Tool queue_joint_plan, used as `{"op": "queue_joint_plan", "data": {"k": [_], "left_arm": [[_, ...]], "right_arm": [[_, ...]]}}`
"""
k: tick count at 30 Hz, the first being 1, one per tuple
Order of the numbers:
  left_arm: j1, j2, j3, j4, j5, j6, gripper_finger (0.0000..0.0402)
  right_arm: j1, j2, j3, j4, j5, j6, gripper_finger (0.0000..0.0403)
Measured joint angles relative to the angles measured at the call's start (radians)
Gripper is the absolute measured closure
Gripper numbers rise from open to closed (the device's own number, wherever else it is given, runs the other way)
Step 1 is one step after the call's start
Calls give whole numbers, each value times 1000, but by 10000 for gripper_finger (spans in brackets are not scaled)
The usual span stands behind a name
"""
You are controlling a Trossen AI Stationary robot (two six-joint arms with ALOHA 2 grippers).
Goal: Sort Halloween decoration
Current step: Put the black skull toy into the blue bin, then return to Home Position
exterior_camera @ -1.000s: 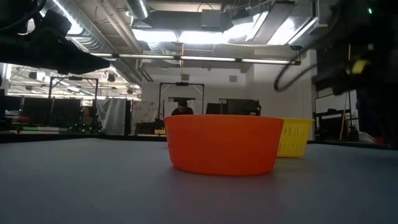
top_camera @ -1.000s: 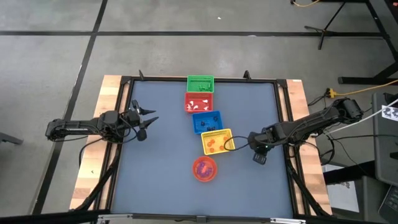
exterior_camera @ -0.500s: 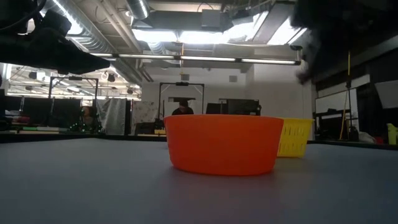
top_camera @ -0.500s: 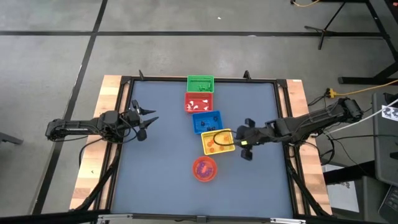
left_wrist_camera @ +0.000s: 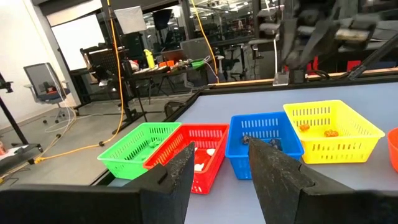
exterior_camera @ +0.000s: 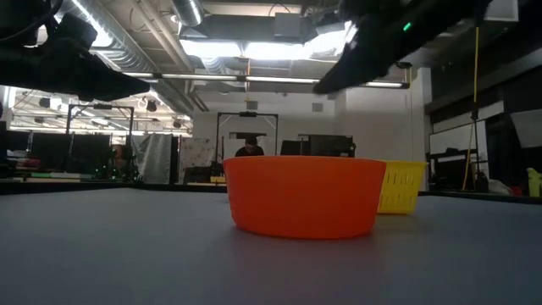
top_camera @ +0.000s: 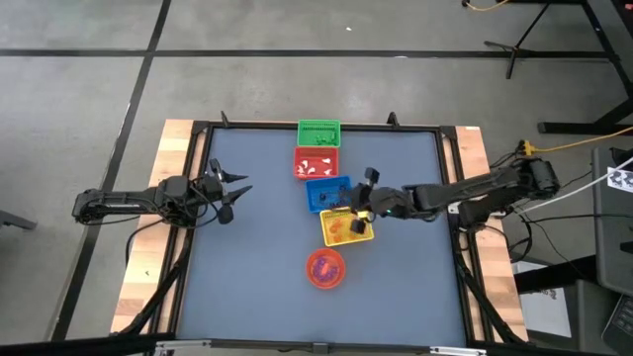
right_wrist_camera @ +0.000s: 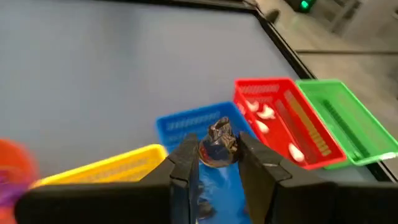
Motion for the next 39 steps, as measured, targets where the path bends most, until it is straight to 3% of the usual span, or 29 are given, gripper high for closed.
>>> {"op": "queue_joint_plan", "data": {"k": [12, 25, 34, 39], "left_arm": [[0, 0, 0, 0, 0, 0, 264], [0, 0, 0, 0, 0, 0, 264], [0, 0, 0, 0, 0, 0, 264], [0, 0, 0, 0, 0, 0, 264]], "right_arm": [[-151, 206, 0, 26, -1, 14, 317], [-154, 227, 0, 64, -54, 8, 313], [-154, 227, 0, 63, -53, 5, 226], [-154, 227, 0, 63, -54, 5, 198]]}}
